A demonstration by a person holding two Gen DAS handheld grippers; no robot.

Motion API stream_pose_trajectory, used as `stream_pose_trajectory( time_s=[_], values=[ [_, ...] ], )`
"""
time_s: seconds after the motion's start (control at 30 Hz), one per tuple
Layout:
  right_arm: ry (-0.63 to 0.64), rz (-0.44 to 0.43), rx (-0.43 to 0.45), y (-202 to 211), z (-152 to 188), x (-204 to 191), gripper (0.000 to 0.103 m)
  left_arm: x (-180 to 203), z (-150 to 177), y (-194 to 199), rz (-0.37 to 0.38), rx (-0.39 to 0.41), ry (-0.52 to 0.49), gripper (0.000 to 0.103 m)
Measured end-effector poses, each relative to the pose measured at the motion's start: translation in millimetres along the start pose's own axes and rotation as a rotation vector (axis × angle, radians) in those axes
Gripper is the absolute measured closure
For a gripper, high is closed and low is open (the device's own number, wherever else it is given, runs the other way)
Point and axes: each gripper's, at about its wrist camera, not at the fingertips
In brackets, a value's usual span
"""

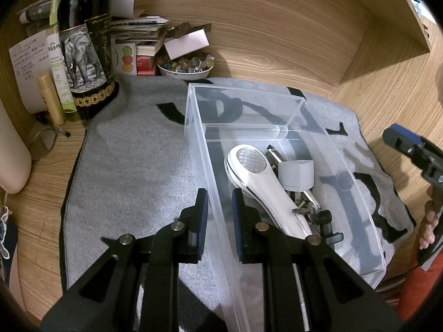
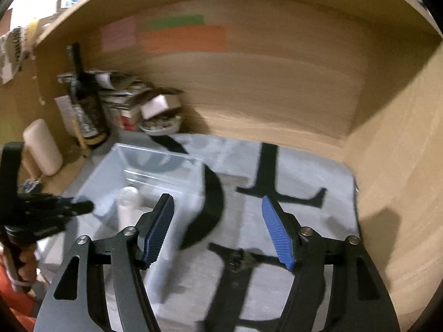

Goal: Organize rigid objects
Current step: 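Move the right gripper to the round black cap and grasp it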

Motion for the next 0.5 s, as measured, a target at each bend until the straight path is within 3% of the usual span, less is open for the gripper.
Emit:
stream_pose_trajectory(
  time_s=[0.23, 0.5],
  values=[
    [-0.036, 0.049, -0.09, -25.0, 19.8, 22.9, 0.04, -0.6, 0.0, 0.0, 0.0, 0.0, 0.0, 0.087],
    [-0.064, 0.046, -0.224, -65.7, 46.1, 36.1, 0.04, -1.3, -0.2, 0.3, 0.0, 0.0, -0.001, 0.087]
  ],
)
Point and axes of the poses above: each gripper's, at about its wrist camera, not at the fingertips, and y roughly against the way its jaws point, x to its right, z to its underside, and after that the axes turned 6 degrees about -y, right-handed
